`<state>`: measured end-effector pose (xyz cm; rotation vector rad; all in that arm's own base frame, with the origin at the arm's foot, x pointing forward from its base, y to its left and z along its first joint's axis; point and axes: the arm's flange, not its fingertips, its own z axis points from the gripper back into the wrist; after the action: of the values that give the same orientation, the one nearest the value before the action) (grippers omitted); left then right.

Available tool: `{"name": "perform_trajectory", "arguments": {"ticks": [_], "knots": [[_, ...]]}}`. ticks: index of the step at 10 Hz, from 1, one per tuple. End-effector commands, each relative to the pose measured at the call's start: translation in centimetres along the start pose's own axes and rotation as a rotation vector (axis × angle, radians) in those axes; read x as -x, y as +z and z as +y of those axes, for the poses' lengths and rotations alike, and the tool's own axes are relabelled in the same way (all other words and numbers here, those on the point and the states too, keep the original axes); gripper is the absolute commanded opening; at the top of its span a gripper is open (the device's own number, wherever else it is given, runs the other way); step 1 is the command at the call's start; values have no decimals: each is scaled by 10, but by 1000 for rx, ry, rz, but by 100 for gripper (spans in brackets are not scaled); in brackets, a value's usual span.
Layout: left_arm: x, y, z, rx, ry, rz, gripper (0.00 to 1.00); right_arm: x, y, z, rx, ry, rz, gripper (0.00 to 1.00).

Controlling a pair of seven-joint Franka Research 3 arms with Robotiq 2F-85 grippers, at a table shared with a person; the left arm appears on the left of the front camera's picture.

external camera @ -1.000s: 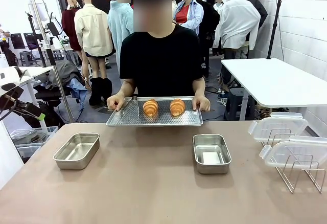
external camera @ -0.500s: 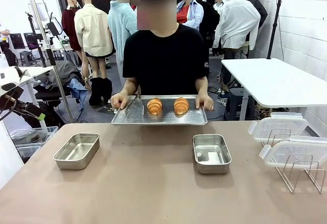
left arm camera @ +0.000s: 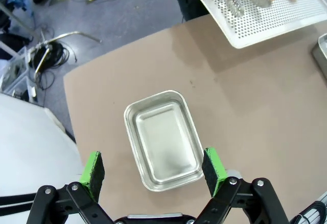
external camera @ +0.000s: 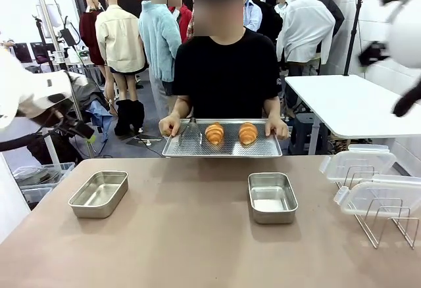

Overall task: Place the bread in airtight containers.
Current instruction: Lift both Airtight Container.

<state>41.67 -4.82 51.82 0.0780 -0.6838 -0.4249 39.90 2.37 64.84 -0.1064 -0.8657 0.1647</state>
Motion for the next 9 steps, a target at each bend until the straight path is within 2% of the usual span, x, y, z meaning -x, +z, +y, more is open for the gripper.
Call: {"name": "perform_trajectory", "arguments": {"ticks": [1,2,4,7,8,9], "knots": [[-13,2,1,-88,56,162,100,-17,-27,47,-124,57,150,100],[-15,-4,0,-134,88,197,100,-15,-45,77,-133,44,258,100],[-7,-32,8,-63,113,299,100,23,-83,127,-152,68,482,100],[25,-80,27,-12,230,377,100,85,-112,146,-116,28,584,100],[31,-90,32,-13,274,398,100,94,-114,142,-78,16,562,100],[27,-72,22,-32,163,372,100,77,-119,143,-129,64,577,100]]}}
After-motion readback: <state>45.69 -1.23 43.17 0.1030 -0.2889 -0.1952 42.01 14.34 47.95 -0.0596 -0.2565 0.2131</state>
